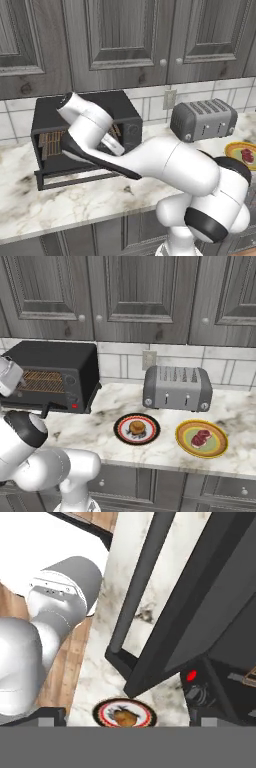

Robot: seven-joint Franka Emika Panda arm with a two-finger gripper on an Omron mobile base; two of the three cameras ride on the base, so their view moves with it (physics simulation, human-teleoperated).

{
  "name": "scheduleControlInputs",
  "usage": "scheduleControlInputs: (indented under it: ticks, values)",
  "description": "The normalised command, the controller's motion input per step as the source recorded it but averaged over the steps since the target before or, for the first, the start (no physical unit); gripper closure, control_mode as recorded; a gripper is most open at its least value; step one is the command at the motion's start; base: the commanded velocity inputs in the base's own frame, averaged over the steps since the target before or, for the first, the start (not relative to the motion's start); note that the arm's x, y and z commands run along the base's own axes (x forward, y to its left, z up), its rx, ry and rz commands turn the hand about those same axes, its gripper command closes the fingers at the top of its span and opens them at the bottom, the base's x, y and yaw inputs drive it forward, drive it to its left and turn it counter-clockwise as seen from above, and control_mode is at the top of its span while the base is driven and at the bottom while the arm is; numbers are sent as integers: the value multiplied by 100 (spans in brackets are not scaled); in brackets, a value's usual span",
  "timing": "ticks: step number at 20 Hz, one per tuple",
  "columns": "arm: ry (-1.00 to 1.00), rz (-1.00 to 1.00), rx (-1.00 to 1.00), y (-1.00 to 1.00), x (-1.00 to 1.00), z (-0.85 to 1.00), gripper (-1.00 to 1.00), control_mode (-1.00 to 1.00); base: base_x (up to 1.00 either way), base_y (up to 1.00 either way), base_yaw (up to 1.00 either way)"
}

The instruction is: Open the toaster oven door. Place the bread on the bottom rack in the toaster oven and place the steak on the top rack.

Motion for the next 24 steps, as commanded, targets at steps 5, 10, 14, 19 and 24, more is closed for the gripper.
scheduleControlInputs:
  ticks: [5,10,14,19,24]
  values:
    - [32,26,0,7,28,-100,-100,-100,0,0,0]
    - [19,30,0,17,-74,-100,-100,-100,0,0,0]
    - [36,22,0,36,-78,-100,-100,-100,0,0,0]
    - [-1,6,5,19,5,-24,-100,-100,0,0,0]
    - [-63,-1,-3,45,70,75,-100,-100,0,0,0]
